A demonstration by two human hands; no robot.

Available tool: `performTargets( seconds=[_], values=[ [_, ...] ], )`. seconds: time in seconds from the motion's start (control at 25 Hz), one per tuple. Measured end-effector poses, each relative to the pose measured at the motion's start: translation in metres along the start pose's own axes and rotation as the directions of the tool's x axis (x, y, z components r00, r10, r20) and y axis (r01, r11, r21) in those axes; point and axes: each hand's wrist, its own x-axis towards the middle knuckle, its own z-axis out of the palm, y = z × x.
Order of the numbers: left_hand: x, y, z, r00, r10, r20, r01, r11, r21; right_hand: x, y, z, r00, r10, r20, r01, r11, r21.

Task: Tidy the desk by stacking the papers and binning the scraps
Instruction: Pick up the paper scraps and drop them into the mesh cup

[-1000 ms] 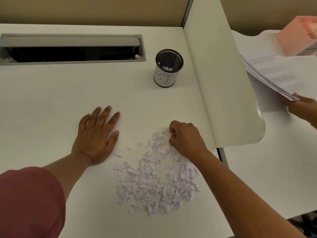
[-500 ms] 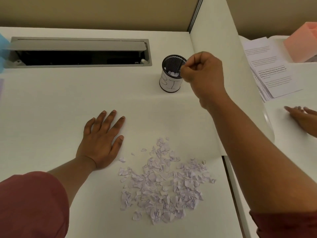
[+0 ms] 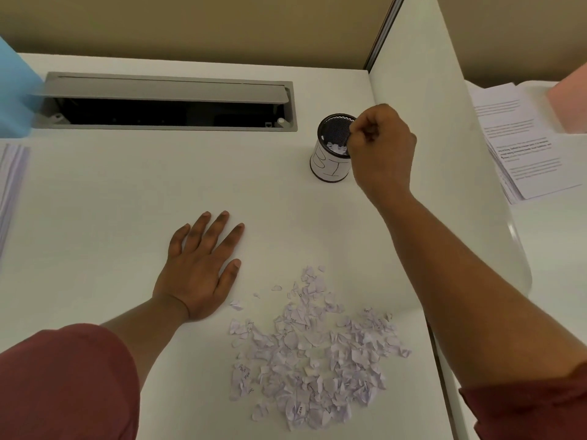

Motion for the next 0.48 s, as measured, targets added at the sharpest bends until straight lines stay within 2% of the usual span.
performTargets(
  seconds=[0.08, 0.16, 0.24, 0.36, 0.48],
  values=[
    [0.0, 0.001, 0.0, 1.0, -0.001, -0.001, 0.001, 1.0, 0.001, -0.03, 0.012, -0.004, 0.998, -0.061, -0.021, 0.061, 0.998, 0.008],
    [0.0, 0.0, 0.0, 1.0, -0.002, -0.005, 0.002, 1.0, -0.001, -0.066, 0.039, -0.008, 0.994, -0.102, 0.048, 0.106, 0.991, -0.083],
    [0.0, 0.0, 0.0, 1.0, -0.002, -0.008, 0.002, 1.0, -0.001, -0.101, 0.073, -0.014, 0.977, -0.105, 0.186, 0.145, 0.966, -0.214],
    [0.0, 0.0, 0.002, 1.0, 0.002, -0.01, -0.002, 1.0, -0.005, -0.137, 0.114, -0.025, 0.895, -0.113, 0.432, 0.3, 0.869, -0.393],
    [-0.001, 0.001, 0.001, 1.0, 0.003, -0.021, -0.003, 1.0, -0.007, -0.151, 0.125, -0.03, 0.846, -0.067, 0.528, 0.339, 0.832, -0.438]
  ],
)
